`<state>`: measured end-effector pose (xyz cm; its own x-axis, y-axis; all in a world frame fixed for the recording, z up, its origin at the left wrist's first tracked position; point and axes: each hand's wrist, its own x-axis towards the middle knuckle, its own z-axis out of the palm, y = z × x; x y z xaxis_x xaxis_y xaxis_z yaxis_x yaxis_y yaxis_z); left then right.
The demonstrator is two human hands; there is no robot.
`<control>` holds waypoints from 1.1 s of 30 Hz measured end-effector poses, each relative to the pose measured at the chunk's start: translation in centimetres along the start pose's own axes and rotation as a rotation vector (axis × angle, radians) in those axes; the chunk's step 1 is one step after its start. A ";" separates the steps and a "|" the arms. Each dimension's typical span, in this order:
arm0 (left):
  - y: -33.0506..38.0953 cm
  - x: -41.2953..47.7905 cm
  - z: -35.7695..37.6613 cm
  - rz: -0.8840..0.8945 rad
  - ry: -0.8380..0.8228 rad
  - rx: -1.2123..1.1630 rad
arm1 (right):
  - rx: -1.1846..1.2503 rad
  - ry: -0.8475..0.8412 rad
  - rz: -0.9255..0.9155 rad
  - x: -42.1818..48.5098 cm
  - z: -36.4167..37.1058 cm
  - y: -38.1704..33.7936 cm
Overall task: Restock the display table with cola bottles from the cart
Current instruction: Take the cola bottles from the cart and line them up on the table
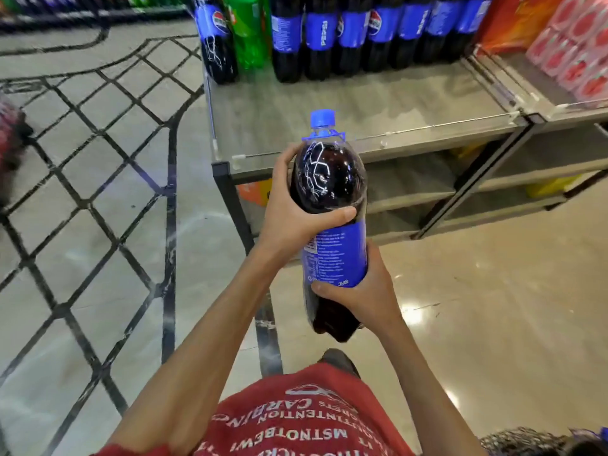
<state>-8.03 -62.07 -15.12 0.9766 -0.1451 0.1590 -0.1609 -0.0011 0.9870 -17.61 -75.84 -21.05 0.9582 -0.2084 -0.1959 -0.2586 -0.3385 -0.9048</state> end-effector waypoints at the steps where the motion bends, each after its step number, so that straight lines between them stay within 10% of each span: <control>1: -0.2 0.6 -0.5 -0.003 0.029 0.009 | -0.004 -0.023 -0.012 1.1 0.3 -0.2; 33: -4.2 33.6 -8.3 0.114 0.311 0.166 | -0.017 -0.338 -0.187 39.1 5.6 -11.4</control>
<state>26.66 -58.72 -13.73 0.9437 0.1544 0.2926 -0.2670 -0.1664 0.9492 23.51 -74.98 -20.48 0.9746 0.1711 -0.1447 -0.0753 -0.3581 -0.9307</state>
